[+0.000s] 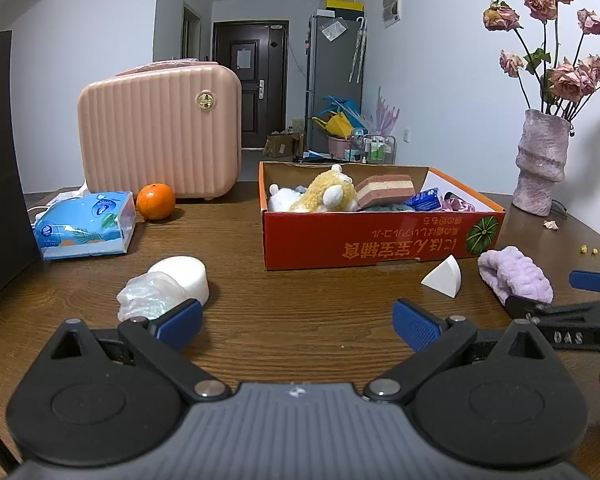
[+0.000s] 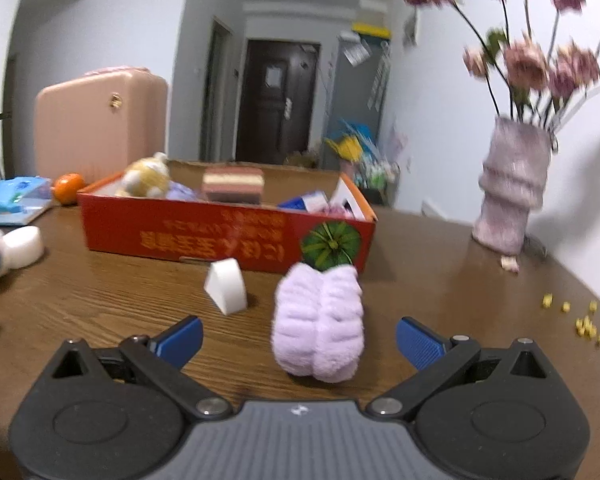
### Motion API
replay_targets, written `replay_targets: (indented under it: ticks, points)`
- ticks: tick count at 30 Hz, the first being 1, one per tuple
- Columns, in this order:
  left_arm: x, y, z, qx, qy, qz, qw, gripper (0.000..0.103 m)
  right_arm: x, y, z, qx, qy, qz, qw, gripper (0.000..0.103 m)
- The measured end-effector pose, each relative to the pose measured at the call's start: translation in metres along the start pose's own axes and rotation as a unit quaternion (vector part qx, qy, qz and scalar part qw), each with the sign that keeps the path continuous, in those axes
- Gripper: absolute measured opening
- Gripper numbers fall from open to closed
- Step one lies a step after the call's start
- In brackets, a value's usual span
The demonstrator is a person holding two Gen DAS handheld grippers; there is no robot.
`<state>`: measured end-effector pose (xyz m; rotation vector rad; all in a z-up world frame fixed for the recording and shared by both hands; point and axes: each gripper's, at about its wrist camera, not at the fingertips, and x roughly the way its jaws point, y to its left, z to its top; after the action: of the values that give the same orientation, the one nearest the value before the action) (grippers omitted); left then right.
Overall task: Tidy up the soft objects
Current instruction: 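Grasp the lilac fluffy towel with the right tool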
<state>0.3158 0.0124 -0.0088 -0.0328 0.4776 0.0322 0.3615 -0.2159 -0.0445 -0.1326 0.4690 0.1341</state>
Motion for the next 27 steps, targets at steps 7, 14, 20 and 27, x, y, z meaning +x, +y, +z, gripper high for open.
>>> replay_targets:
  ticks: [7, 14, 20, 27]
  points:
    - [0.002, -0.001, -0.001, 0.002, 0.004, 0.003, 1.0000, 0.103, 0.032, -0.015, 0.004, 0.031, 0.037, -0.018, 0.999, 0.096]
    - [0.004, -0.001, -0.001, 0.002, 0.007, 0.004, 1.0000, 0.103, 0.057, -0.019, 0.008, 0.032, 0.061, -0.014, 0.998, 0.076]
    - [0.004, -0.001, -0.001, 0.002, 0.007, 0.004, 1.0000, 0.103, 0.066, -0.021, 0.010, 0.037, 0.074, -0.003, 0.997, 0.051]
    - [0.004, -0.001, -0.001, 0.000, 0.005, 0.003, 1.0000, 0.103, 0.063, -0.023, 0.009, 0.043, 0.070, 0.003, 0.997, 0.043]
